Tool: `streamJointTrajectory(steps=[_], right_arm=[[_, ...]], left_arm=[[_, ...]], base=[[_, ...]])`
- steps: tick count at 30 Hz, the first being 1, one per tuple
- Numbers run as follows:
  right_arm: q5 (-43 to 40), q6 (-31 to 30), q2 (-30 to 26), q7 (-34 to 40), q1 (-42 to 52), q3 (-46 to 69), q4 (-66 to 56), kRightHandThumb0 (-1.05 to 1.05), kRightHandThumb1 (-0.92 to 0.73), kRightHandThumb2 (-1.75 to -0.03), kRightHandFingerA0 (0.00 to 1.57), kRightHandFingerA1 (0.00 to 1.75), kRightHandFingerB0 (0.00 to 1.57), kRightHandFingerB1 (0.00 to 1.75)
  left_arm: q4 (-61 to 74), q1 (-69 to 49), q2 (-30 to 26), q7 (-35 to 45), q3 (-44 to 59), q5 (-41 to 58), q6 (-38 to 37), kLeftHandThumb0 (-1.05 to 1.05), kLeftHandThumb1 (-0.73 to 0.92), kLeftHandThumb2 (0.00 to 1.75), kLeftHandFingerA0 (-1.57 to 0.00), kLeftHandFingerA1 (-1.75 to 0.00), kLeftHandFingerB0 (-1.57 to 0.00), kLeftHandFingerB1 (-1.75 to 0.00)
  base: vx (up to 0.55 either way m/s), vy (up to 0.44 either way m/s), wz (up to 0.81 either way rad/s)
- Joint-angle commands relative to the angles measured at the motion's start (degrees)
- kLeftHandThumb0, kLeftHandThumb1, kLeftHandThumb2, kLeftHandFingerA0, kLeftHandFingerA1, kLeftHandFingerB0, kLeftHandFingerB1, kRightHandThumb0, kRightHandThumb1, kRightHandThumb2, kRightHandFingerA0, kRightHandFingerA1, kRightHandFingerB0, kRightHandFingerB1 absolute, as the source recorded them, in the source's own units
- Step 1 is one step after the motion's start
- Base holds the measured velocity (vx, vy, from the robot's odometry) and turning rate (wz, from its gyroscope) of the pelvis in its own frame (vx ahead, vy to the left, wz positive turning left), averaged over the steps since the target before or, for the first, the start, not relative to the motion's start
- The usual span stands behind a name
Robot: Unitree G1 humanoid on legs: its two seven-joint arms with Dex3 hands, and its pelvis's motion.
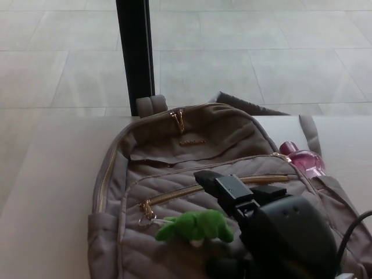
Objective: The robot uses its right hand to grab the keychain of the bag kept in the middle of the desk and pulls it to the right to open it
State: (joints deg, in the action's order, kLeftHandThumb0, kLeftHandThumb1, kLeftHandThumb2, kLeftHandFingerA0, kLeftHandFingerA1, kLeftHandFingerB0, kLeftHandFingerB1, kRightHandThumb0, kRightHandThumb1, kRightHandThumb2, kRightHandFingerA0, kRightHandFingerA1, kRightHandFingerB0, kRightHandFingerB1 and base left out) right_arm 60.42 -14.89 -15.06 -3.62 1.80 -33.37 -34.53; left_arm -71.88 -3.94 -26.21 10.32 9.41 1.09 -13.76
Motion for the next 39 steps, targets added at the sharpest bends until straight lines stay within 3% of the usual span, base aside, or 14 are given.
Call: streamJointTrajectory(steps=[1, 2, 3, 5, 6, 14, 15, 23, 28, 30, 34, 37, 38, 39], right_arm=[[-1.17, -0.64, -2.03, -11.99, 3.16, -2.12, 3.63, -0.84, -0.46, -0.74, 1.02, 1.51, 0.21, 0.44], [0.46, -1.01, -2.16, -12.2, 3.13, -2.24, 4.19, -0.73, -0.57, -0.63, 0.92, 1.63, 0.28, 0.42], [1.2, -1.67, -1.78, -11.81, 3.41, -2.11, 4.86, -0.74, -0.47, -0.89, 1.16, 1.46, 0.32, 0.54], [1.22, -1.2, -1.85, -10.72, 3.61, -1.83, 5.42, -0.64, -0.44, -0.9, 1.21, 1.42, 0.34, 0.56], [1.39, -1.53, -1.79, -10.91, 3.98, -1.67, 5.25, -0.63, -0.59, -0.63, 0.96, 1.6, 0.39, 0.44], [-1.98, 1.87, 0.41, -3.45, 4.8, -0.8, 6.77, -0.41, -0.74, -0.62, 0.98, 1.58, 0.59, 0.53], [-3.39, 4.65, 0.63, 0.03, 4.82, -0.84, 7.67, -0.32, -0.73, -0.7, 0.98, 1.75, 0.68, 0.66], [-5.13, 8.99, 3.12, 5.39, 5.5, -0.93, 9.24, -0.23, -0.53, -1.12, 1.12, 1.75, 0.89, 0.92], [-6.09, 10.91, 4.26, 7.87, 5.8, -0.71, 9.97, -0.24, -0.46, -1.3, 1.13, 1.75, 0.92, 1.11], [-6.76, 12.18, 4.45, 9.68, 6.12, -0.44, 10.66, -0.28, -0.52, -1.08, 1.1, 1.75, 0.86, 1.18], [-6.12, 13.44, 4.92, 12.8, 6.83, -0.08, 11.42, -0.24, -0.5, -1.28, 1.11, 1.75, 0.82, 1.41], [-5.24, 13.44, 4.8, 13.17, 6.97, 0.3, 11.05, -0.27, -0.45, -1.39, 1.05, 1.75, 0.79, 1.62], [-5.43, 13.61, 4.54, 13.11, 6.82, 0.96, 10.57, -0.29, -0.47, -1.41, 1.03, 1.75, 0.77, 1.68], [-5.44, 13.64, 4.47, 12.88, 6.79, 1.17, 10.41, -0.29, -0.47, -1.41, 1.03, 1.75, 0.77, 1.68]], left_arm=[[-0.29, -0.1, -1.04, -1.14, -0.65, -1.55, -1.94, -0.83, 0.87, 0.66, -0.71, -0.6, -0.67, -0.51], [0.08, -0.36, -1.13, -0.8, -0.6, -1.44, -2.23, -0.84, 0.88, 0.66, -0.71, -0.6, -0.68, -0.52], [0.02, -0.36, -1.15, -0.62, -0.5, -1.32, -2.17, -0.85, 0.87, 0.66, -0.72, -0.62, -0.69, -0.52], [0.05, -0.42, -1.2, -0.48, -0.6, -1.41, -2.15, -0.85, 0.88, 0.66, -0.71, -0.63, -0.66, -0.52], [0.16, -0.57, -0.97, -0.38, -0.24, -0.98, -2.21, -0.84, 0.86, 0.66, -0.71, -0.63, -0.65, -0.52], [0.29, -0.8, -1.48, -1.42, -2.11, -2.56, -3.28, -0.85, 0.9, 0.67, -0.72, -0.62, -0.68, -0.52], [0.44, -1.29, -1.35, -1.42, -2.11, -2.51, -4.43, -0.88, 0.92, 0.67, -0.71, -0.64, -0.69, -0.54], [0.65, -1.75, -0.69, -0.58, -0.28, -0.4, -5.34, -0.8, 0.92, 0.7, -0.69, -0.69, -0.53, -0.45], [-0.15, -1.24, -0.58, -2.03, -0.53, -1.39, -5.47, -0.81, 0.92, 0.74, -0.7, -0.64, -0.48, -0.44], [-0.2, -1.24, -0.71, -1.92, -0.76, -1.64, -5.77, -0.82, 0.92, 0.77, -0.68, -0.64, -0.46, -0.43], [0.14, -1.44, -0.7, -1.77, -0.57, -1.34, -5.93, -0.88, 0.77, 0.94, -0.66, -0.68, -0.43, -0.5], [0.27, -1.69, -0.51, -0.86, -0.08, -0.78, -6.19, -0.85, 0.92, 0.76, -0.64, -0.65, -0.35, -0.38], [0.07, -1.73, -0.31, 0.21, 0.72, 0.11, -6.46, -0.84, 0.77, 1.14, -0.63, -0.74, -0.28, -0.49], [0.0, -1.7, -0.19, 0.44, 1.1, 0.42, -6.41, -0.84, 0.77, 1.14, -0.63, -0.74, -0.28, -0.49]], base=[[0.0, 0.0, 0.0], [0.0, 0.0, 0.0], [0.0, 0.0, 0.0], [0.0, 0.0, 0.0], [0.0, 0.0, 0.0], [0.0, 0.0, 0.0], [0.0, 0.0, 0.0], [0.0, 0.0, 0.0], [0.0, 0.0, 0.0], [0.0, 0.0, 0.0], [0.0, 0.0, 0.0], [0.0, 0.0, 0.0], [0.0, 0.0, 0.0], [0.0, 0.0, 0.0]])
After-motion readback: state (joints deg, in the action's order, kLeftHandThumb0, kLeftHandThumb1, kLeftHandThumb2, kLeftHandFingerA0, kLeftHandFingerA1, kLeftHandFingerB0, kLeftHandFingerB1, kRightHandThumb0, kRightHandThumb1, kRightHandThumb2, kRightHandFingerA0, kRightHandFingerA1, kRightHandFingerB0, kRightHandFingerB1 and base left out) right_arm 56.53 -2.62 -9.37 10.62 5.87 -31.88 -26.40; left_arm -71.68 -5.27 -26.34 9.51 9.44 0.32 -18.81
